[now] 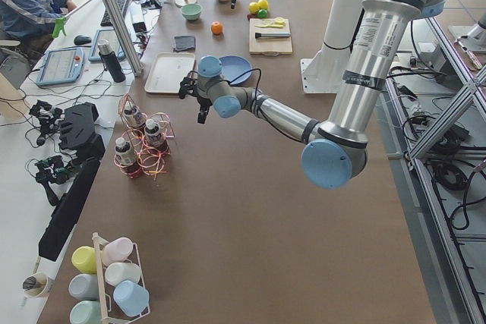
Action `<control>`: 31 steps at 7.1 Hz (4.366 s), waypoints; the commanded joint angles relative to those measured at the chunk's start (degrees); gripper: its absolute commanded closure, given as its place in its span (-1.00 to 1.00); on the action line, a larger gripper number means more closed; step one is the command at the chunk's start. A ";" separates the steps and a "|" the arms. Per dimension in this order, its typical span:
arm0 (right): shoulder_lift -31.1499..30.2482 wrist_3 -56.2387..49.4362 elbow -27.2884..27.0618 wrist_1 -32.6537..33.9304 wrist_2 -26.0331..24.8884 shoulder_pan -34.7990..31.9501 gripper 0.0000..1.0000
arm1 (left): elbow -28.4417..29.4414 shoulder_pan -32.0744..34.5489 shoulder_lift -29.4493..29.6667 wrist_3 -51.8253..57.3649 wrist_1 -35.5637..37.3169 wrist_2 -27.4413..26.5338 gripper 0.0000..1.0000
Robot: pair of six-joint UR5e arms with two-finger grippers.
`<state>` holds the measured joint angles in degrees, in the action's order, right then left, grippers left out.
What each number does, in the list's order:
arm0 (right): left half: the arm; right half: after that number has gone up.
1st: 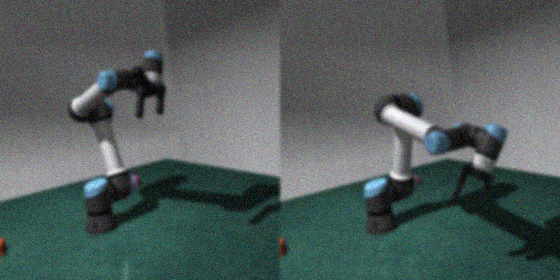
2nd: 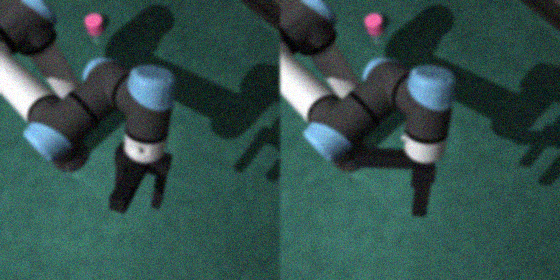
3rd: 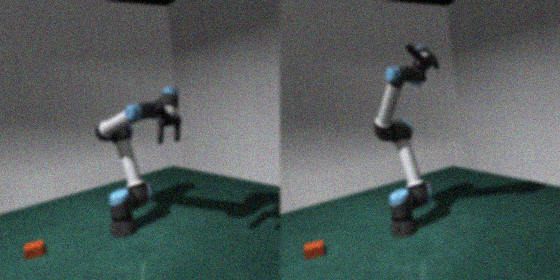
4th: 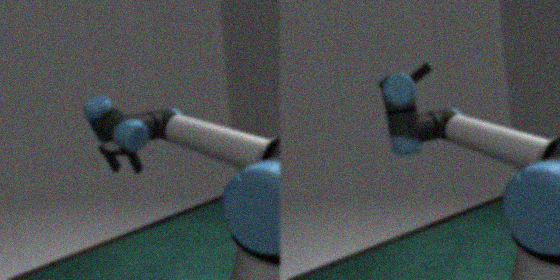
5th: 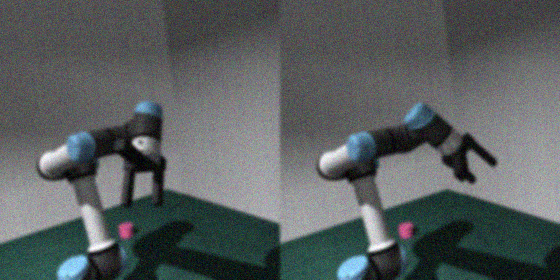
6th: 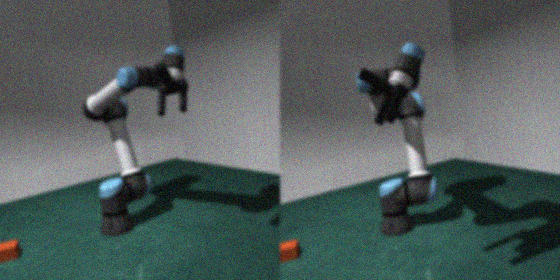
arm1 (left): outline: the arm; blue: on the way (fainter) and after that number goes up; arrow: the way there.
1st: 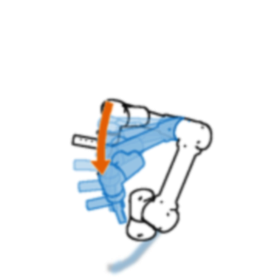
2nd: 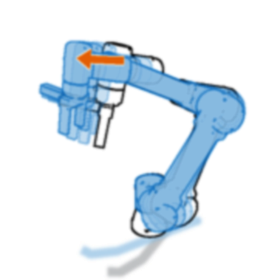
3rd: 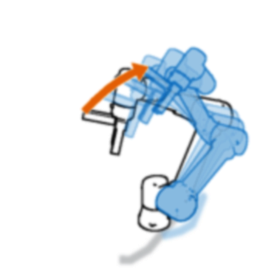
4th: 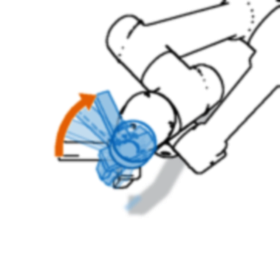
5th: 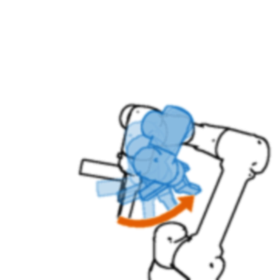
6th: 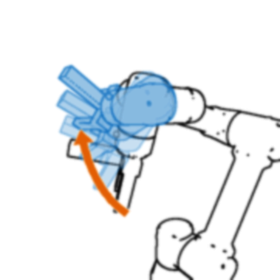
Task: Pick orange to plate
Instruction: 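Withdraw the left arm while lowering the right gripper over the orange, then grasp the orange mandarin with the right gripper and lift it, then carry the orange with the right gripper over the blue plate and lower it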
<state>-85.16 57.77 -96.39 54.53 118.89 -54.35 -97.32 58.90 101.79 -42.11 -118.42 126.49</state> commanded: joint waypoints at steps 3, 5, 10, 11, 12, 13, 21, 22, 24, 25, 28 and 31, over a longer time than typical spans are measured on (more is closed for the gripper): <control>11.07 -0.38 4.71 10.95 -2.61 2.66 -1.00 | -2.61 3.07 -4.50 4.15 0.03 2.09 -0.96; 15.79 -1.35 9.96 10.69 -2.70 2.93 -1.00 | -2.70 3.07 -4.50 4.15 0.03 2.09 -0.96; 17.14 -5.90 14.56 10.16 -2.62 2.93 -1.00 | -3.05 3.07 -4.59 3.53 -0.05 1.65 -0.96; 17.22 -5.83 14.74 10.16 -2.61 3.02 -1.00 | -3.05 3.07 -4.59 3.44 -0.05 1.56 -0.96; 17.31 -5.57 14.74 10.16 -2.70 3.63 -1.00 | -3.05 3.07 -4.59 3.44 -0.05 1.56 -0.96; 17.39 -5.31 14.83 10.25 -2.70 3.81 -1.00 | -3.13 3.07 -4.59 3.44 -0.14 1.56 -0.96; 22.03 6.51 12.55 11.04 -4.20 6.26 1.00 | -4.36 3.07 -6.16 4.05 -0.06 2.87 -0.96; 24.66 12.39 12.19 11.82 -5.76 8.71 1.00 | -4.28 4.54 -5.91 4.23 0.29 6.97 -0.96; 33.17 18.57 9.57 23.89 -9.28 13.28 1.00 | -3.58 10.77 -10.61 13.57 0.82 10.95 -0.96; 36.17 22.26 9.55 25.87 -12.08 16.70 1.00 | -3.66 13.67 -13.09 19.03 2.57 10.88 -0.96; 41.89 27.29 14.27 25.89 -18.16 23.48 1.00 | -4.19 16.33 -16.89 24.00 13.98 11.06 -0.96; 43.41 27.74 16.93 25.54 -20.80 26.39 1.00 | -3.66 18.71 -19.35 26.21 12.43 10.79 -0.96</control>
<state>-41.92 85.46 -80.17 80.11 98.97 -28.79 -101.25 77.30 82.78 -16.22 -106.06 137.24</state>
